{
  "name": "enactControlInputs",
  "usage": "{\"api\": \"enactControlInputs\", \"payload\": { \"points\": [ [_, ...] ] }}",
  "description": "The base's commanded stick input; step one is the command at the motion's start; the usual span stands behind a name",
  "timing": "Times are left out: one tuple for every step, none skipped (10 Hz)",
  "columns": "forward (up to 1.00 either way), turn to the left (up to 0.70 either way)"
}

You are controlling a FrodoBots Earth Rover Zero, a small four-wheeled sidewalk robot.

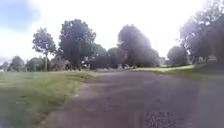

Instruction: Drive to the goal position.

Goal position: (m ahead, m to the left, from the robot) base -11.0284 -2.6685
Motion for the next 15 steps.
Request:
{"api": "enactControlInputs", "payload": {
  "points": [
    [0.7,-0.02],
    [0.7,0.01],
    [0.7,0.01],
    [0.7,0.02],
    [0.7,0.02],
    [0.7,0.02],
    [0.7,-0.15],
    [0.7,-0.18],
    [0.7,-0.2],
    [0.7,-0.2],
    [0.7,-0.2],
    [0.7,-0.2],
    [0.7,-0.2],
    [0.7,-0.14],
    [0.7,-0.07]
  ]
}}
